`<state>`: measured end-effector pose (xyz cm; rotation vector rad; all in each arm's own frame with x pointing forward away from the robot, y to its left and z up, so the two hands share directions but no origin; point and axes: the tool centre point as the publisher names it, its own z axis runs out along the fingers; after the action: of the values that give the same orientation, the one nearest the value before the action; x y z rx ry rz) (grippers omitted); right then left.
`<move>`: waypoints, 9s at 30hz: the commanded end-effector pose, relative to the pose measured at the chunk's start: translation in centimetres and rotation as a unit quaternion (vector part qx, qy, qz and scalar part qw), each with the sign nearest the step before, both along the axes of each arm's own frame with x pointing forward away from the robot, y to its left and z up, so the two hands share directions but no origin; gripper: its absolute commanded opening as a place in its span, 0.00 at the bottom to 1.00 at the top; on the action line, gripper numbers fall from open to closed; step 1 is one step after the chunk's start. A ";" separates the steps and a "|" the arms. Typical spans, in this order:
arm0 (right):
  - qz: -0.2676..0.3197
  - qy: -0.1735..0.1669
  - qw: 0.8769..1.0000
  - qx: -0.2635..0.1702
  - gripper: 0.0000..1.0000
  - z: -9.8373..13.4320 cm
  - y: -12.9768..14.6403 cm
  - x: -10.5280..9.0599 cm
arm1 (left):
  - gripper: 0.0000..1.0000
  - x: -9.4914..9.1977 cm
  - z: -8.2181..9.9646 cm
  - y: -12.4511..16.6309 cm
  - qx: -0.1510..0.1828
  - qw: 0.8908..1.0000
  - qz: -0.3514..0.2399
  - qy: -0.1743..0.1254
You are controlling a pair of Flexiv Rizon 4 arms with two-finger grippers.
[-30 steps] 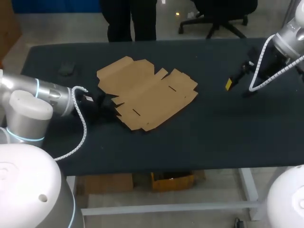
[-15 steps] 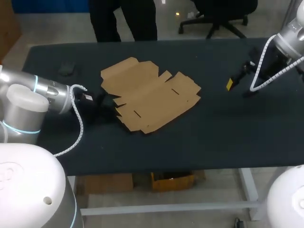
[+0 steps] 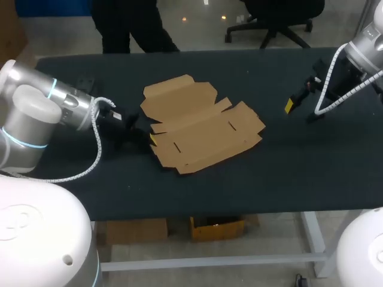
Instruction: Assemble the packaging by folding the flat box into shape, placing the metal phone stand inside, and closing the box properly
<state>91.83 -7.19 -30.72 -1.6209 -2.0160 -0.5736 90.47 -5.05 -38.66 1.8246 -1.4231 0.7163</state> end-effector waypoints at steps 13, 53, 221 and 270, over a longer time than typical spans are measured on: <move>0.004 0.002 1.000 0.006 1.00 0.2 -0.3 0.1 | 0.91 0.5 0.3 -0.4 0.021 0.999 -0.041 0.018; 0.014 0.008 1.000 -0.001 1.00 -1.6 1.0 3.9 | 1.00 -0.8 6.8 3.4 0.127 0.991 -0.002 -0.047; -0.082 -0.003 0.976 0.202 0.00 -7.4 7.2 -4.4 | 1.00 -5.8 13.4 5.5 0.215 0.967 -0.053 -0.124; -0.089 0.016 0.972 0.217 0.00 -9.0 7.7 -4.5 | 1.00 -6.0 13.1 5.6 0.220 0.967 -0.056 -0.120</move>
<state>87.70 0.58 -39.66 -1.5270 -1.5881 -0.9606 84.43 0.51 -25.56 2.0127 -1.9505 0.6173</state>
